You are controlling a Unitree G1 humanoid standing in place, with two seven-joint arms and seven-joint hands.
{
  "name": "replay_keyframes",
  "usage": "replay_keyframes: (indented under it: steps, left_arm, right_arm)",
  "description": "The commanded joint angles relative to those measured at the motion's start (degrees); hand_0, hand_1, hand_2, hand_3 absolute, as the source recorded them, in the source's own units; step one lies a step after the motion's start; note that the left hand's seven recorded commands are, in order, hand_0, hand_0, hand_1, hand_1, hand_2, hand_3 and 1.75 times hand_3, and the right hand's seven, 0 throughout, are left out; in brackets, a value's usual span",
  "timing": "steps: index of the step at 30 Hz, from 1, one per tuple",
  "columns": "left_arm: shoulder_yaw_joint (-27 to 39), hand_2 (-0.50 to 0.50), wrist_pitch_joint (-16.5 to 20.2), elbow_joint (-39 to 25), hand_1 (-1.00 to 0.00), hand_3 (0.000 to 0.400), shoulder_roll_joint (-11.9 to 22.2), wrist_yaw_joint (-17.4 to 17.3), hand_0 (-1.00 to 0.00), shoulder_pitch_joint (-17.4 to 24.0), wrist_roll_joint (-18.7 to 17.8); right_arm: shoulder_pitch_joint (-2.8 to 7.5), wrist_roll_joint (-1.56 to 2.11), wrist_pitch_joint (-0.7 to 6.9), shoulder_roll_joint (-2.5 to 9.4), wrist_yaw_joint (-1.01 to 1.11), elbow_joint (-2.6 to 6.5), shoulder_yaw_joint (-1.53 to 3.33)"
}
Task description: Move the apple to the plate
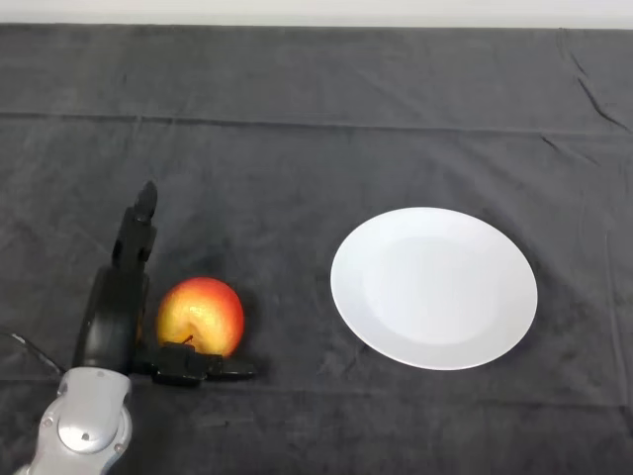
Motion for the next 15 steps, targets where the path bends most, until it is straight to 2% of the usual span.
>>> replay_keyframes:
  steps: [1, 3, 4, 5, 6, 7, 8, 9, 15]
  left_arm:
    - [-1.79, 0.00, 0.02, 2.52, 0.00, 0.000, 0.61, -0.72, 0.00, -2.49, 0.60]
    - [-2.16, 0.00, -0.45, 3.78, 0.00, 0.000, 0.54, -0.87, 0.00, -3.18, 0.55]
    - [-2.31, -0.17, -0.69, 4.36, 0.00, 0.135, 0.51, -0.93, -0.34, -3.48, 0.52]
    - [-2.46, -0.26, -0.95, 5.01, 0.00, 0.209, 0.49, -1.00, -0.52, -3.81, 0.48]
    - [-2.58, -0.48, -1.13, 5.50, 0.00, 0.386, 0.47, -1.05, -0.96, -4.07, 0.45]
    - [-2.69, -0.25, -1.29, 5.97, -0.49, 0.400, 0.47, -1.11, -1.00, -4.34, 0.40]
    - [-2.79, -0.15, -1.40, 6.33, -0.69, 0.400, 0.48, -1.15, -1.00, -4.55, 0.36]
    - [-2.89, 0.00, -1.42, 6.57, -1.00, 0.400, 0.48, -1.17, -1.00, -4.74, 0.32]
    - [-3.50, 0.00, -1.45, 7.15, -1.00, 0.400, 0.43, -0.96, -1.00, -5.34, 0.32]
  right_arm:
    - [1.03, 0.43, -0.12, -0.60, -0.48, -2.52, 0.00]
    - [1.04, 0.43, -0.11, -0.60, -0.49, -2.53, 0.00]
    - [1.04, 0.44, -0.11, -0.60, -0.49, -2.53, 0.00]
    - [1.04, 0.44, -0.11, -0.60, -0.49, -2.53, 0.00]
    - [1.04, 0.44, -0.11, -0.60, -0.50, -2.54, 0.00]
    - [1.04, 0.44, -0.11, -0.60, -0.50, -2.54, 0.00]
    - [1.04, 0.44, -0.11, -0.60, -0.50, -2.54, 0.00]
    - [1.04, 0.45, -0.11, -0.60, -0.50, -2.54, 0.00]
    - [1.04, 0.46, -0.10, -0.60, -0.51, -2.54, -0.01]
